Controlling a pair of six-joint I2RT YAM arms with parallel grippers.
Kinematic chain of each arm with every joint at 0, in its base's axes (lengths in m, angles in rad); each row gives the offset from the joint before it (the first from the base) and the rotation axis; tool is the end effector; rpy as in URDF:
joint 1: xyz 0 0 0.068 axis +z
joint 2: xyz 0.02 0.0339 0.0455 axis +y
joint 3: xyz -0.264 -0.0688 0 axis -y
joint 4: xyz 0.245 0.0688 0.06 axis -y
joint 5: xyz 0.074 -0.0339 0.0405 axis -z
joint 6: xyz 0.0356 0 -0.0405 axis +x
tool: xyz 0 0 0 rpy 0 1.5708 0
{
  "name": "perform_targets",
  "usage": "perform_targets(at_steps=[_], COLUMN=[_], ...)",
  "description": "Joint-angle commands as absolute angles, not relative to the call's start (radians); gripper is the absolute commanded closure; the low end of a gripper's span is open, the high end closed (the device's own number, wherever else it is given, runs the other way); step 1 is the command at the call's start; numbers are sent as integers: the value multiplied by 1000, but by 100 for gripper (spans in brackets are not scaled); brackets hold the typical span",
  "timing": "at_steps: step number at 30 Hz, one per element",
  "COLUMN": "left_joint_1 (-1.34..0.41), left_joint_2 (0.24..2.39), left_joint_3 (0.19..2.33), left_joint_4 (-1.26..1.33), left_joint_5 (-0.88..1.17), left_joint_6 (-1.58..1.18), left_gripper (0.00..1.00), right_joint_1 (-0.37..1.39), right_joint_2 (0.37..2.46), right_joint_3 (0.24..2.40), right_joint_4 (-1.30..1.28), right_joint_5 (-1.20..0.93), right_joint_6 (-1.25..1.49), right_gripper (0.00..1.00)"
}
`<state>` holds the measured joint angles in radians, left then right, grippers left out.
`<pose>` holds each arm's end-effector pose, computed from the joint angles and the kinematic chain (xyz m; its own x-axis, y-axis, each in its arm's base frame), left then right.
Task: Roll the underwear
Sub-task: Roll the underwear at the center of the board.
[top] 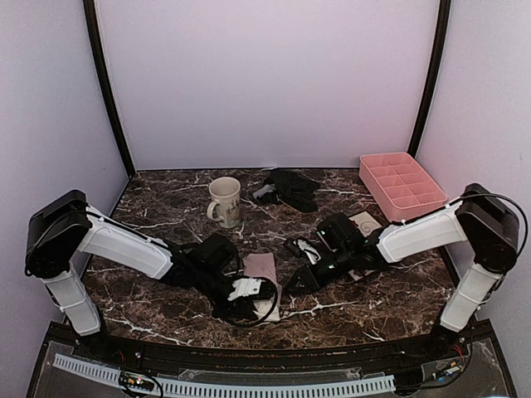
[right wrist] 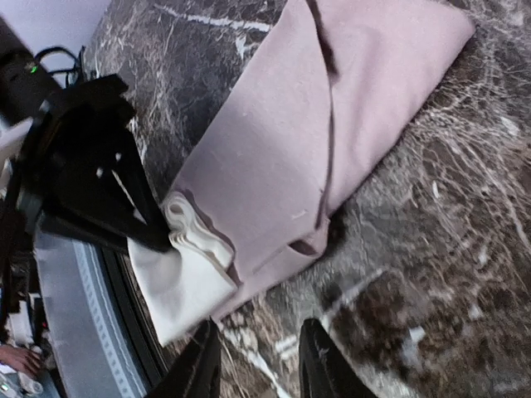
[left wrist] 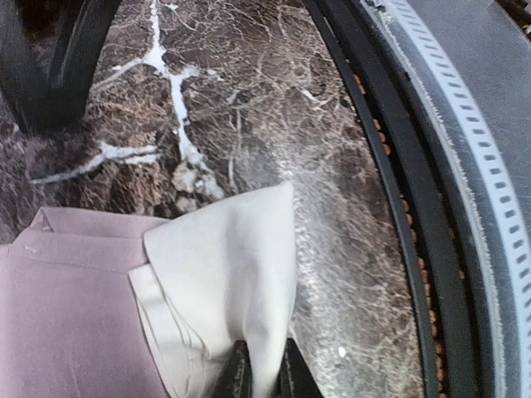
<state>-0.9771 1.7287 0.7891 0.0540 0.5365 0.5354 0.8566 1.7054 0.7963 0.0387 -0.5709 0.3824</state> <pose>0.1643 -0.2760 0.1308 0.0832 0.6605 -0.7462 0.9894 -0.1445 -0.0175 0.1953 0.2546 0.1392 -0.7870 -0.4286 -0.4438 -0.6146 0.4827 0.6238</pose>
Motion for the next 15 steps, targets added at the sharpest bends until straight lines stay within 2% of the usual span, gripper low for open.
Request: perform_targets(at_steps=[1,7,15], left_joint_1=[-900,-836,-795], left_joint_2=[1739,1870,2070], left_joint_3=[817,885,993], left_joint_4=[-99,-168,-267], left_joint_5=[844,1002,1124], left_joint_6=[408,324,299], left_gripper=[94,94,94], right_joint_1=[905,1038,1199], right_joint_2=[1487,1301,1375], right_joint_3=[689,570,591], right_joint_4=[209,288,292], right_joint_5=[-417,-275,-181], right_joint_6=[284,101,-124], right_gripper=[65,63,62])
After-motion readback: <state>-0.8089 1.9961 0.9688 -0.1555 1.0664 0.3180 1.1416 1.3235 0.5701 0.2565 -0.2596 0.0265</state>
